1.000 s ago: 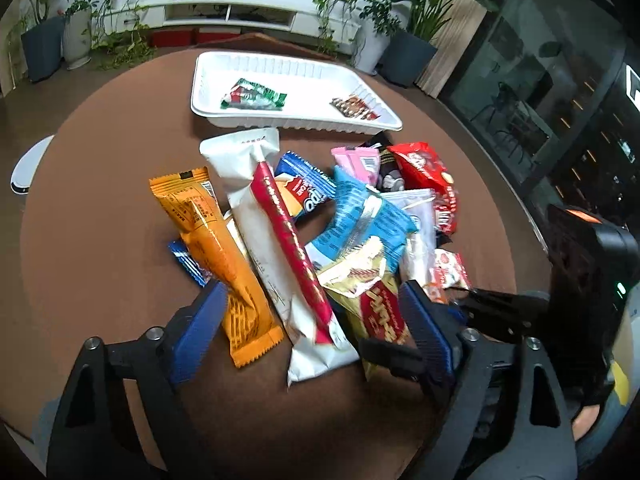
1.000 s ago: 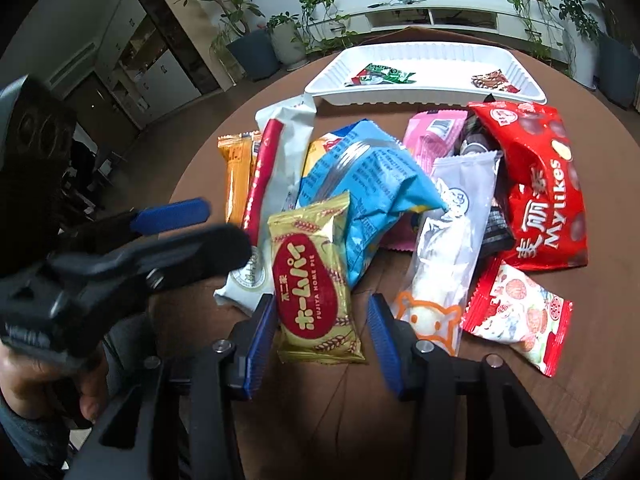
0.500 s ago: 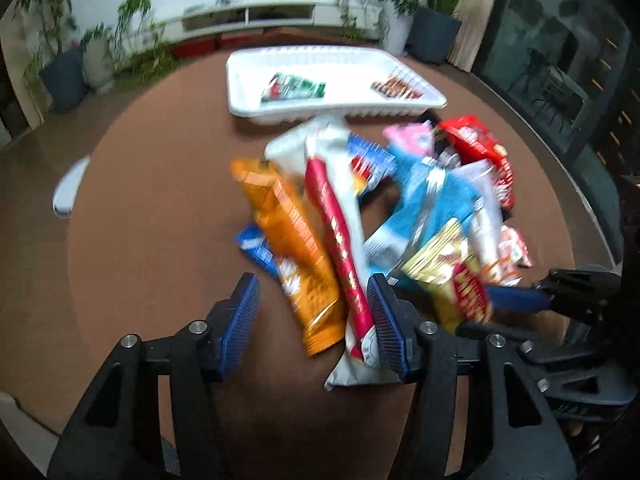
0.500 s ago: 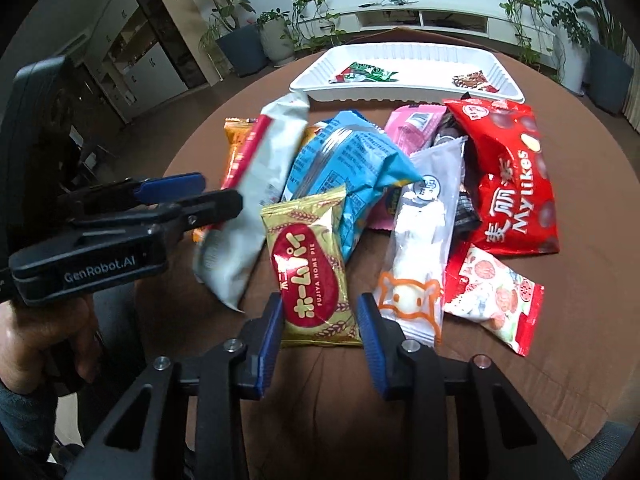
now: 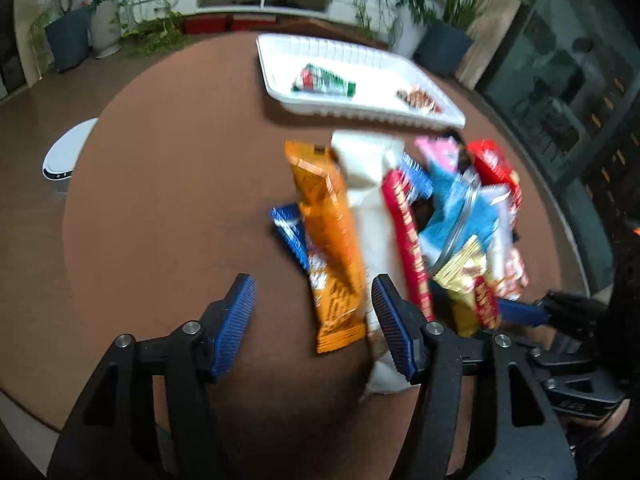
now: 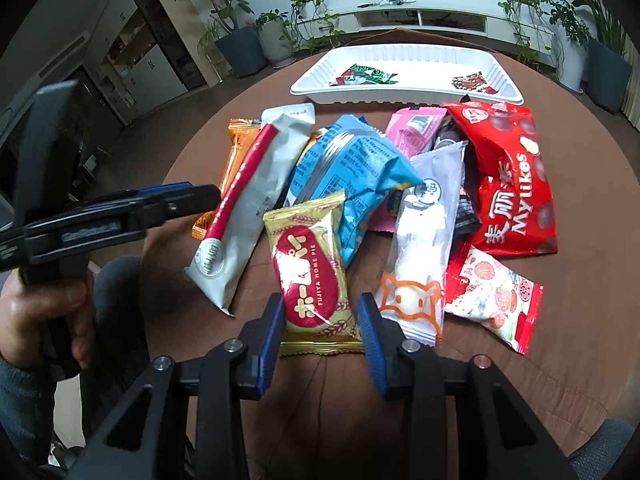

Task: Organize snacks
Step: 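Grasp the orange bar with the left gripper while the right gripper grasps the gold Home Pie packet, then carry the orange bar with the left gripper while the right gripper carries the gold packet to the tray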

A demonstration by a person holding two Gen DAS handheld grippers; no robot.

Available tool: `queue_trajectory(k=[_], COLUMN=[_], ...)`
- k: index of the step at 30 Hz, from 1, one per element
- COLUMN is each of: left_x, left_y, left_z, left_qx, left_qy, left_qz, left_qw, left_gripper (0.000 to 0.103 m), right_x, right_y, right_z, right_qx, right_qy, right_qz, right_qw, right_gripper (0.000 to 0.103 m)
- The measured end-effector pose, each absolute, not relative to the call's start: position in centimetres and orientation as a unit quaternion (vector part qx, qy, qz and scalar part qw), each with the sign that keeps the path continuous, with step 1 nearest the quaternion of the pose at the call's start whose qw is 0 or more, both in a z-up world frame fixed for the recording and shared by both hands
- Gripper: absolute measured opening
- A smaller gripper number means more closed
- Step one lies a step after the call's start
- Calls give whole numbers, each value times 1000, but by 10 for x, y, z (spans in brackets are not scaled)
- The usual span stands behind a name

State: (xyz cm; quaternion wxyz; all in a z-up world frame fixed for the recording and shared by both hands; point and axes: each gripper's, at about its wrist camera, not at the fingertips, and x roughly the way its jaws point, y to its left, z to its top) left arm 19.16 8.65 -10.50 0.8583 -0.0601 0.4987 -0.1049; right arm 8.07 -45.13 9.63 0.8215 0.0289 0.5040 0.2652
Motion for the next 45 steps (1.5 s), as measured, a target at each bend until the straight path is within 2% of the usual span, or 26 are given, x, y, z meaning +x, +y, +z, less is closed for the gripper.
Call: queue_trajectory(k=[9, 13, 18, 28, 32, 45], left_x=[208, 214, 212, 203, 199, 181], left_y=[66, 65, 57, 66, 68, 74], left_z=[-121, -121, -122, -122, -122, -115], left_qx=[-15, -8, 17, 3, 2, -1], left_qy=[524, 524, 522, 514, 513, 490], left_qz=[-122, -127, -130, -139, -144, -146], left_qw=[843, 842, 843, 846, 846, 860], left_gripper=[57, 31, 29, 25, 25, 23], right_x=[81, 83, 84, 85, 85, 76], right_y=[-444, -445, -445, -444, -443, -448], right_z=[95, 95, 94, 95, 92, 104], right_qx=[18, 21, 19, 21, 28, 49], right_qy=[508, 510, 511, 509, 512, 494], right_qz=[263, 261, 260, 260, 266, 275], right_qw=[820, 819, 819, 820, 816, 823], right_gripper=[40, 40, 40, 41, 31, 30])
